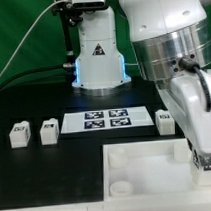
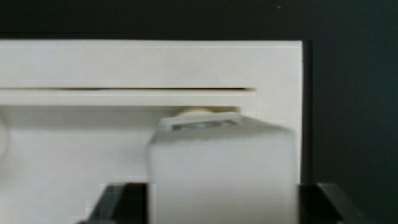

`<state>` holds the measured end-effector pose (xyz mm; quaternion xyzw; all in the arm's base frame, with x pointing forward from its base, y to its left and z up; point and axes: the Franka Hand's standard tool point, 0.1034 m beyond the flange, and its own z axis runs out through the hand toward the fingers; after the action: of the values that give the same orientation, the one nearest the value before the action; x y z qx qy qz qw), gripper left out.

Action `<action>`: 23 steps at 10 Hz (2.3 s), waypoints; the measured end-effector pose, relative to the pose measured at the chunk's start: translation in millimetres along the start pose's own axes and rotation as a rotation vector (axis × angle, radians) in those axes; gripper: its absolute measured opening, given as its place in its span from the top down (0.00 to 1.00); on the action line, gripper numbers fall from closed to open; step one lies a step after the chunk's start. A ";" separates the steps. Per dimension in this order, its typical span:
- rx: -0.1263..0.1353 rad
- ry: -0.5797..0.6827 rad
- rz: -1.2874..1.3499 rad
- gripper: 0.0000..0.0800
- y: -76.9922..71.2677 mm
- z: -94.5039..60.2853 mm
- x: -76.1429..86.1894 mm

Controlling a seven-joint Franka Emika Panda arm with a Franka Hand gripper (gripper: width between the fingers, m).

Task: Assemble one leg

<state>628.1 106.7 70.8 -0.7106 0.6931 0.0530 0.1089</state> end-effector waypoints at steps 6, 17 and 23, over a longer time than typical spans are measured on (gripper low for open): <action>-0.017 0.020 -0.696 0.19 1.2 1.4 -2.9; -0.079 0.066 -0.975 0.63 0.5 -0.3 -8.5; -0.043 0.059 -0.032 0.63 -0.6 0.2 -6.3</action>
Offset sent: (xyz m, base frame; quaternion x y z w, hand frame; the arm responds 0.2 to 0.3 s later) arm -0.0079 0.0136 0.0077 -0.0161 0.0199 -0.4761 0.8790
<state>628.5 112.9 72.1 -0.7251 0.6832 0.0450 0.0741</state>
